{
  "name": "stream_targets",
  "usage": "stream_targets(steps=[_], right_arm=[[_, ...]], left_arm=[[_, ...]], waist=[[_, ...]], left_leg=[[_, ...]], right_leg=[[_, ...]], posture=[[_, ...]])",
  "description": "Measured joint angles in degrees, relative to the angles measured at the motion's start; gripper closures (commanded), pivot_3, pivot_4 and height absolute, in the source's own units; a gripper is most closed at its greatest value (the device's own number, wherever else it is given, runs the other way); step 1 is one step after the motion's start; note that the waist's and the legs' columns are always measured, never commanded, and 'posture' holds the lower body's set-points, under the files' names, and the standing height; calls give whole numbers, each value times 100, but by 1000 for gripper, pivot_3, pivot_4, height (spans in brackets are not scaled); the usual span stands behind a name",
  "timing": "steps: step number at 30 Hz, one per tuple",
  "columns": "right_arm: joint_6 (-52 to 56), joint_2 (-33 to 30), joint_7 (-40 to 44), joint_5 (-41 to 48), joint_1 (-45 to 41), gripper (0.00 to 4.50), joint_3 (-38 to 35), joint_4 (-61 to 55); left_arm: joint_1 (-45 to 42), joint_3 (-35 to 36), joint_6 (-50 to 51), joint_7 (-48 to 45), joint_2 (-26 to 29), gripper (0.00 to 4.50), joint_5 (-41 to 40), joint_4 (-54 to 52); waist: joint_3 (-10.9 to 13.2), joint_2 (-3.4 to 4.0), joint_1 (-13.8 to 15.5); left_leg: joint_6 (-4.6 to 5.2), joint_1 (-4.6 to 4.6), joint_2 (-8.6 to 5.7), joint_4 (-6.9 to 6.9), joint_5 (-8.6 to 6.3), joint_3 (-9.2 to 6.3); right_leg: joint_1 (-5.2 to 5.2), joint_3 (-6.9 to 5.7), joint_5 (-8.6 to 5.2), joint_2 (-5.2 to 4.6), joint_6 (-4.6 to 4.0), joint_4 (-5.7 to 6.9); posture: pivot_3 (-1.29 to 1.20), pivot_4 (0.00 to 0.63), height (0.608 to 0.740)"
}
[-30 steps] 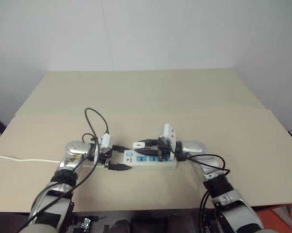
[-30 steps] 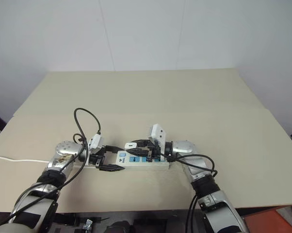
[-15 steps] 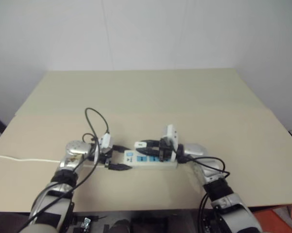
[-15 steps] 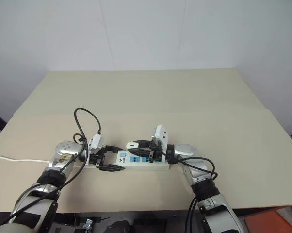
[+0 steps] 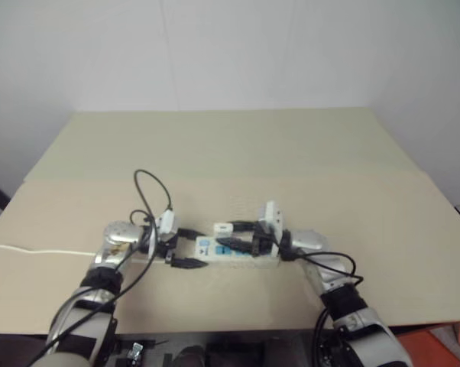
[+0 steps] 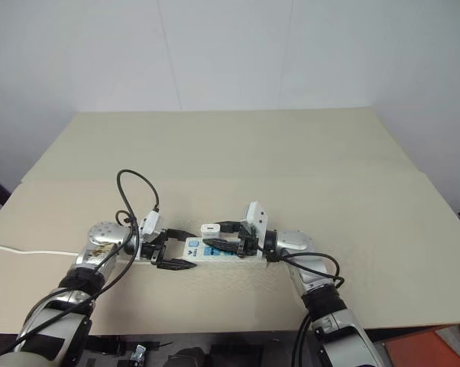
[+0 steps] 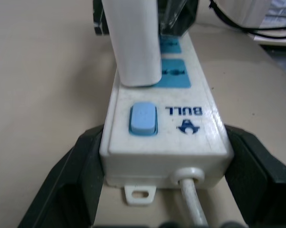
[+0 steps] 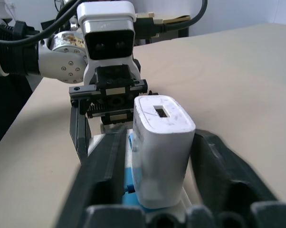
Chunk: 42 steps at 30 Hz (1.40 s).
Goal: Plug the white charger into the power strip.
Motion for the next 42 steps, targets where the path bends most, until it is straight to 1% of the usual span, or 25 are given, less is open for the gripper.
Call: stream_targets(steps=[3, 9, 12, 14, 16, 18, 20, 23, 27, 34, 39, 42], right_arm=[[-8, 3, 2, -34, -3, 50, -2, -3], [-133, -20, 57, -63, 5, 50, -7, 4], [-213, -187, 228, -54, 7, 50, -17, -58], [187, -487, 388, -25, -75, 50, -21, -225], [879, -738, 403, 14, -226, 50, -35, -413], [1411, -838, 381, 116, -351, 50, -67, -554], [1850, -803, 289, 275, -457, 50, -168, -854], [2174, -719, 145, 416, -617, 50, -241, -1176], [2535, -700, 143, 530, -618, 50, -205, -1443], [2621, -603, 65, 495, -599, 50, -36, -1568], [2621, -525, -36, 373, -600, 50, 25, -1306], [2621, -524, -33, 345, -600, 589, 27, -1228]], left_arm=[[0, 1, 0, 1, 0, 1127, 0, 0], [0, 1, -16, 4, -9, 1127, 0, 0], [-1, 1, -32, 3, -17, 1127, 0, 0], [-1, 11, -39, -3, -15, 1127, -1, 0], [-3, 42, -42, -18, -5, 1127, -2, 1], [-3, 65, -44, -25, -2, 1127, -2, 2], [-3, 76, -45, -27, -7, 1127, -3, 1], [-3, 76, -45, -25, -38, 1127, -2, 1], [-3, 76, -51, -19, -67, 1127, -4, 1], [8, 84, -52, 0, -67, 1127, -4, -2], [65, 91, -54, 24, -68, 1127, -8, -85], [71, 99, -54, 27, -65, 1127, -8, -91]], waist=[[0, 0, -1], [0, -1, 6], [1, -1, 14], [1, -2, 13], [1, -2, 10], [2, -3, 10], [2, -2, 5], [2, -2, 11], [2, -3, 40], [2, -3, 47], [2, -3, 46], [2, -3, 46]], left_leg=[[0, 0, 0, 0, 0, 0], [0, -1, -1, 0, 0, 0], [0, -4, -2, 0, 0, 1], [0, -5, -3, 0, 0, 2], [0, -14, -2, 0, 0, 8], [0, -26, 0, -2, 0, 11], [0, -40, 1, -2, 0, 11], [0, -47, -1, -2, 0, 11], [1, -54, -2, -2, -1, 9], [1, -54, -2, -2, 0, 10], [1, -54, -2, -2, 0, 10], [1, -54, -2, -2, 0, 10]], right_leg=[[0, 0, 0, 0, 0, 0], [-1, 1, 0, 0, 0, -1], [-3, 3, 0, 0, 1, -2], [-6, 5, 0, 0, 1, -3], [-26, 12, 0, 0, 0, -2], [-40, 16, 0, 3, -1, 0], [-51, 17, 1, 4, -1, 4], [-51, 16, 1, 2, -1, 5], [-54, 15, 1, 2, -1, 3], [-55, 15, 1, 3, -1, 3], [-56, 16, 1, 3, -1, 4], [-56, 16, 1, 3, -1, 4]], posture=[[0, 150, 740], [0, 150, 740], [0, 150, 740], [0, 150, 740], [0, 150, 740], [0, 150, 740], [0, 150, 740], [0, 150, 740], [0, 150, 740], [0, 150, 740], [0, 150, 740], [0, 150, 740]])
